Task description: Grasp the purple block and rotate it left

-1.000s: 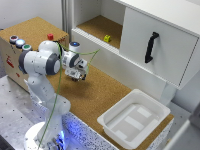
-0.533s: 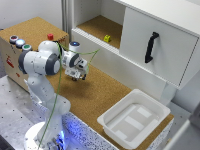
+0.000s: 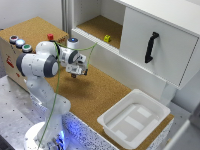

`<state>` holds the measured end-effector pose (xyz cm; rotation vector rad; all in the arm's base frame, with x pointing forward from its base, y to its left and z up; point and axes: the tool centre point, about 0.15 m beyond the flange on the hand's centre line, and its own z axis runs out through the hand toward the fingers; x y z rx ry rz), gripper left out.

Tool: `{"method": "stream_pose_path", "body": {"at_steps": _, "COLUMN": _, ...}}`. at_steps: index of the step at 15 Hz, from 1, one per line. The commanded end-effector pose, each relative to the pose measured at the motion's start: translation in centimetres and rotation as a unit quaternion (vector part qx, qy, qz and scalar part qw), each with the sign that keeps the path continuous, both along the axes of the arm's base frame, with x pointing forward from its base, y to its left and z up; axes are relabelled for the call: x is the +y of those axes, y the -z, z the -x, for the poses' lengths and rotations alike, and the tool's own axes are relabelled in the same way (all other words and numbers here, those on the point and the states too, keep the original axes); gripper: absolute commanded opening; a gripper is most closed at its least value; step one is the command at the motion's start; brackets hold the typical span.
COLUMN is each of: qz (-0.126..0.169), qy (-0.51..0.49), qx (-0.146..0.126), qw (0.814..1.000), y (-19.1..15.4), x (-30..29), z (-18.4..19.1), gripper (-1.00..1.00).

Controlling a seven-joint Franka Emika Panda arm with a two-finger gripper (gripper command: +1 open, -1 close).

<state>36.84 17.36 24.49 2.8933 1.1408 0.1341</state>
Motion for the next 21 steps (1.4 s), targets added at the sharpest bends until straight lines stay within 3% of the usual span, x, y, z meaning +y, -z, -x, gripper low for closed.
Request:
{"method": "stream_pose_path", "body": {"at_steps": 1, "qz": 0.038, "qy": -0.157, "qx": 0.054, "qw": 0.985, "y": -0.8, "x": 0.3, "z": -2.5, "gripper": -1.00}}
{"method": "stream_pose_path", "body": {"at_steps": 5, "qz": 0.021, "qy": -0.290, "qx": 0.062, "qw": 0.955, "y": -0.2, "x": 0.1, "z": -1.8, "gripper": -1.00}}
{"method": "stream_pose_path", "body": {"at_steps": 10, "qz": 0.019, "qy": -0.412, "qx": 0.047, "qw": 0.910, "y": 0.6, "x": -1.1, "z": 1.2, "gripper": -1.00}}
{"method": "stream_pose_path", "body": {"at_steps": 15, "qz": 0.015, "qy": -0.462, "qx": 0.027, "qw": 0.886, "y": 1.4, "x": -2.4, "z": 2.9, "gripper": -1.00}}
{"method": "stream_pose_path", "body": {"at_steps": 16, "qz": 0.017, "qy": -0.459, "qx": 0.022, "qw": 0.888, "y": 1.5, "x": -2.5, "z": 2.9, "gripper": 1.00}}
{"method": "stream_pose_path", "body": {"at_steps": 21, "qz": -0.011, "qy": -0.434, "qx": -0.007, "qw": 0.901, "y": -0.3, "x": -3.2, "z": 3.4, "gripper": 1.00}}
